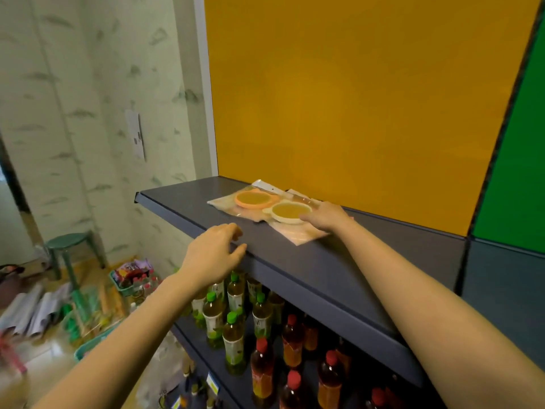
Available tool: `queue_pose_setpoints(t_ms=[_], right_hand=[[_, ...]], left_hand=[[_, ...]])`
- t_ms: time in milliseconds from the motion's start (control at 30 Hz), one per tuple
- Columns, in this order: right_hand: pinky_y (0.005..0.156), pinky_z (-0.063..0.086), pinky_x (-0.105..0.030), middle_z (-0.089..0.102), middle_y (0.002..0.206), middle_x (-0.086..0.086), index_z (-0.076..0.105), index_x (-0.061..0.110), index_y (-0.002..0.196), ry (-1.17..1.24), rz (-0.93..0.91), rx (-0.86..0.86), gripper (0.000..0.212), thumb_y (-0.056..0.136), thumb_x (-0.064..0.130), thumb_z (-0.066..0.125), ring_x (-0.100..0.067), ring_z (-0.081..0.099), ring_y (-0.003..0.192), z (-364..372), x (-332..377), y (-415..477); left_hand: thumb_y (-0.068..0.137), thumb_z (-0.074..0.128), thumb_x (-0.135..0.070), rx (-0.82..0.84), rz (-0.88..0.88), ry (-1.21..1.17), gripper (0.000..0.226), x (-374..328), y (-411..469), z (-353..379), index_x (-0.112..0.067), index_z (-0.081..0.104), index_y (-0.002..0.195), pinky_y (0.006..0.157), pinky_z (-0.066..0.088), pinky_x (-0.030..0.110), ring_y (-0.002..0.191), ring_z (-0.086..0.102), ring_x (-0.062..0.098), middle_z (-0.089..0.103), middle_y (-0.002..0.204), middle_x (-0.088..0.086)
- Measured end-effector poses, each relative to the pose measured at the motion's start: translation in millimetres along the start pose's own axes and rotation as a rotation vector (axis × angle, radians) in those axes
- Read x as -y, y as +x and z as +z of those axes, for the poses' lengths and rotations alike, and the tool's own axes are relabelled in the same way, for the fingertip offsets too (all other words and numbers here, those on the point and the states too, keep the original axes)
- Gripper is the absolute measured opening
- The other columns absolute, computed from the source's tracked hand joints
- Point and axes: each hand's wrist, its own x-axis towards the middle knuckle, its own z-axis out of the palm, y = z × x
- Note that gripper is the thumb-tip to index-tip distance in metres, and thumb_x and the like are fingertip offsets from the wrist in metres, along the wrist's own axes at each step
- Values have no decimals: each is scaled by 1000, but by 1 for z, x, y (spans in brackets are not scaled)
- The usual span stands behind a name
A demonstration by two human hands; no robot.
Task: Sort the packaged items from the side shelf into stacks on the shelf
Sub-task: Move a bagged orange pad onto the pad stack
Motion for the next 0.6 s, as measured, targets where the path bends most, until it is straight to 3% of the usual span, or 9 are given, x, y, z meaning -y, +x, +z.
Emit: queue_pose_setpoints(t_ms=[67,200,300,400,500,600], right_hand=[[103,37,-36,43,146,-13,43,8,139,-22,43,32,67,89,52,50,-30,43,132,4,3,26],[98,41,-34,49,142,-11,49,9,134,-69,96,55,83,78,70,50,-29,48,127,16,11,64],[103,38,-38,40,150,-8,38,13,142,-70,149,35,102,67,79,51,-30,41,134,28,19,87],[110,36,-41,31,153,-9,22,10,148,-85,192,27,112,65,71,64,-32,33,139,37,27,108],[108,36,-39,26,154,-11,13,6,149,-83,237,56,115,67,62,71,-30,32,139,34,28,121],[91,47,-34,50,131,-8,38,3,135,35,311,93,91,68,51,76,-23,53,111,22,24,124]], left_hand=[[91,48,-38,37,25,34,34,13,30,9,-19,54,118,88,51,39,110,56,18,61,120,0],[91,49,-36,-15,34,-66,31,38,69,24,-19,56,116,88,51,38,106,58,18,63,116,0],[90,52,-34,-17,35,-140,29,59,95,35,-19,58,114,85,52,33,101,60,15,64,114,-1],[90,51,-34,-16,23,-150,29,81,123,45,-18,58,113,78,49,28,95,58,13,64,113,1],[90,50,-40,-20,-29,-141,33,98,152,54,-18,57,114,78,49,32,99,57,17,63,114,3],[83,51,-58,48,-52,-126,56,113,180,64,-13,57,115,82,50,39,102,57,23,62,115,7]])
